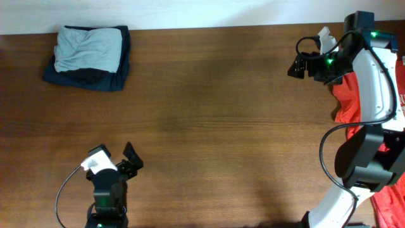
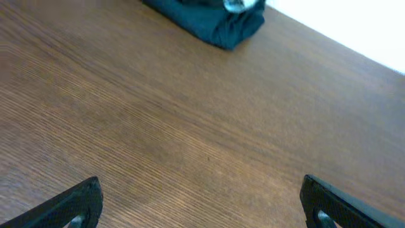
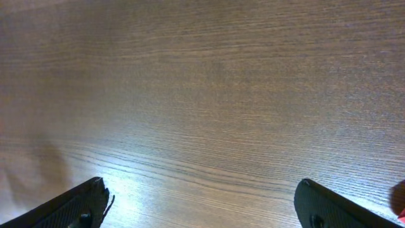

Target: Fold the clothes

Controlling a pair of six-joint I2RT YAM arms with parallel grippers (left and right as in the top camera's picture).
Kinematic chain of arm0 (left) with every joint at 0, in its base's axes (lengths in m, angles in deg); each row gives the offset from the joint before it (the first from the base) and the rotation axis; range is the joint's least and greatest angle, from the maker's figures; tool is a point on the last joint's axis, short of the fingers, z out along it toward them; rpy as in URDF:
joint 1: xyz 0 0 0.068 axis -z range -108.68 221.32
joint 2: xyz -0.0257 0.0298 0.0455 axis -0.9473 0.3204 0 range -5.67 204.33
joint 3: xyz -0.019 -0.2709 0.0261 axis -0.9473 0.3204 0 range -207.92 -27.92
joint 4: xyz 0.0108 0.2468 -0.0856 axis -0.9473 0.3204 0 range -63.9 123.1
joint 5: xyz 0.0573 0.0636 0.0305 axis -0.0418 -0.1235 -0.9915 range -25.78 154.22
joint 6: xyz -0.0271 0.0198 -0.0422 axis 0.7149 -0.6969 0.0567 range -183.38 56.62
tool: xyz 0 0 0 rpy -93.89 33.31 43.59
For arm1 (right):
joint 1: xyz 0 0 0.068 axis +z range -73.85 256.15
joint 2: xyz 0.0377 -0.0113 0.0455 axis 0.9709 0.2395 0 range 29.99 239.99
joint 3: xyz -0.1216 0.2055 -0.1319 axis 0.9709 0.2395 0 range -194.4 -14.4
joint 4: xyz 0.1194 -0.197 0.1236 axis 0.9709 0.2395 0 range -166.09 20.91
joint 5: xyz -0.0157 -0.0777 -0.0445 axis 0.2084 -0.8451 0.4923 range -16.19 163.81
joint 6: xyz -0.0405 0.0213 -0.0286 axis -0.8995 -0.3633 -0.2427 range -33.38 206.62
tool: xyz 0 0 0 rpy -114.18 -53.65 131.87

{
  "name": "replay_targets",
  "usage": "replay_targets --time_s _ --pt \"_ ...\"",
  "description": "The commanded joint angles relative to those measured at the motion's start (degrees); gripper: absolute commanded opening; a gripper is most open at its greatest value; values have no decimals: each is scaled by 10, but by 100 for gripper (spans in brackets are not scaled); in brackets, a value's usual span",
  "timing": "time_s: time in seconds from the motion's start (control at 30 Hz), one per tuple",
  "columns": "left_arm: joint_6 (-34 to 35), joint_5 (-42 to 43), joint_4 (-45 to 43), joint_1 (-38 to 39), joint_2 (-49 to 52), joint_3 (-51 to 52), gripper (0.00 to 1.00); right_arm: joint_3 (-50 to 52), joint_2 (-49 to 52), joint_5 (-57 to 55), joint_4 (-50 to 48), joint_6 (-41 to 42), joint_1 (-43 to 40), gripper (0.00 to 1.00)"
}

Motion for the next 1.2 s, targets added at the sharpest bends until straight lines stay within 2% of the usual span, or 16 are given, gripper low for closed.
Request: replay_targets --time_s 0.0,0.23,0.33,0.63,0.87,1.03,1.17 --pt "1 7 -3 -25 -44 28 99 -4 -5 -3 2 -4 -2 99" --pt "-1 11 23 -43 -104 34 99 -4 -5 -3 2 -4 -2 99" --pt "-7 11 59 -54 -154 34 99 -4 -5 -3 2 -4 -2 99" --pt "-112 24 58 -54 -210 34 99 -4 -5 -3 2 -4 -2 99" --pt "-234 68 64 -54 -293 33 99 -4 -5 -3 2 -4 -2 99" --pt "-278 113 70 -50 -320 33 99 -4 -5 -3 2 -4 -2 99" --pt "-304 113 70 -38 -328 33 99 -4 -5 -3 2 -4 -2 99"
